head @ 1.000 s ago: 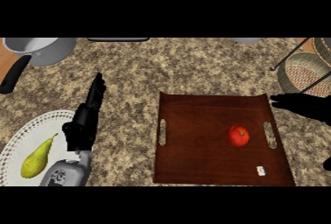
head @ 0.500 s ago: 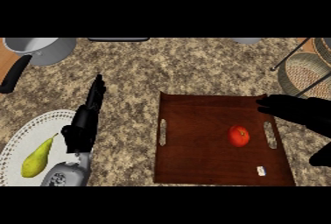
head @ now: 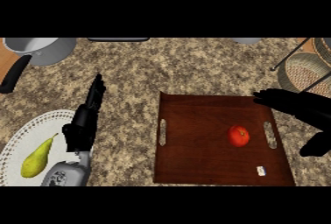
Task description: Pick the tomato from the tray and place it in the tiered basket
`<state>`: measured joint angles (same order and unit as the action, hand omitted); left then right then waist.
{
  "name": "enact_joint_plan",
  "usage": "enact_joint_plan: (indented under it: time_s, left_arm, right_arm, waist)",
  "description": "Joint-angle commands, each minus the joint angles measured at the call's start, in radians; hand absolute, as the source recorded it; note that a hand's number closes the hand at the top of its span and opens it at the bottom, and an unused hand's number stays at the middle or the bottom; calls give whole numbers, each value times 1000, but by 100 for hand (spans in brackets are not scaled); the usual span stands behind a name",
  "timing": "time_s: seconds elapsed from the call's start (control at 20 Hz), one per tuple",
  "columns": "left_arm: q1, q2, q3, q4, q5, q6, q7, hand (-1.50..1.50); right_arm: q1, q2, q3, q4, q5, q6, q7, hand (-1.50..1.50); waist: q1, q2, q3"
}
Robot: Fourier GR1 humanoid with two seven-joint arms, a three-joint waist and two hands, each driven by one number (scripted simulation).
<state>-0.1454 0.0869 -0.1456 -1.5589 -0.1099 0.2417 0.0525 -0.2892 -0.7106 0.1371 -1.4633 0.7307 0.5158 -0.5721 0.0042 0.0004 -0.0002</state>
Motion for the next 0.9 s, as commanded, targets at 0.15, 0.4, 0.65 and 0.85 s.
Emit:
enact_joint_plan:
  time_s: [0.15, 0.4, 0.65, 0.85]
  left_arm:
    - [28, 0, 3, -64, -9, -26, 45, 0]
    - [11, 7, 30, -46, -6, -45, 23, 0]
    - [5, 18, 78, 6, 13, -74, -11, 0]
    - [2, -29, 47, 11, -29, -31, -13, 0]
  right_arm:
    - [-47, 37, 2, 154, 63, 25, -86, -150]
    - [-54, 82, 24, 242, 111, -58, -150, -150]
    - [-35, 119, 26, 198, 116, -34, -134, -150]
    - [-20, 105, 29, 157, 113, 23, -129, -150]
  waist:
    - [2, 0, 0]
    - [3, 1, 0]
    - [-1, 0, 0]
    - [-3, 0, 0]
